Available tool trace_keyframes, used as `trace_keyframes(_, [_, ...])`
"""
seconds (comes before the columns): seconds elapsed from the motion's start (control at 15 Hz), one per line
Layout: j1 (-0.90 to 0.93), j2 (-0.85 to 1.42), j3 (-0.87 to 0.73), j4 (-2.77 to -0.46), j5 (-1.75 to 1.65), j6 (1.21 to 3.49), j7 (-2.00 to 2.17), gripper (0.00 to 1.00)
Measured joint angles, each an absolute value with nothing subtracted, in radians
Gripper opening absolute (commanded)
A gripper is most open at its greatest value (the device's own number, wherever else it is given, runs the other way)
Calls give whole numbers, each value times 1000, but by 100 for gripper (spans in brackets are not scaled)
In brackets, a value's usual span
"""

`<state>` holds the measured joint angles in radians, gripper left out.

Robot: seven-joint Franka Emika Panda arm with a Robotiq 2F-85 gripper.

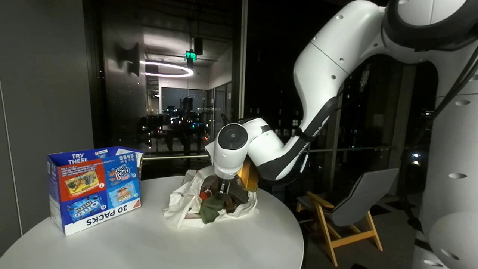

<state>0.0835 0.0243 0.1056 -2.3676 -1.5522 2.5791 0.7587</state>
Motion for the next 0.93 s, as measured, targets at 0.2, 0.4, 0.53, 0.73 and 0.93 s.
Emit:
trace_keyframes(0.2, [68, -50, 84, -2444, -1562, 2770, 774, 100])
trace_keyframes(0.4, [53, -100, 65, -2505, -1562, 2856, 772, 100])
trace_keyframes(0.53, [53, -98, 64, -2511, -1562, 2856, 772, 100])
trace_keyframes(0.73, [52, -63, 62, -2516, -1562, 2912, 772, 100])
trace_keyframes(0.93, [52, -38, 61, -2527, -1558, 2929, 770, 100])
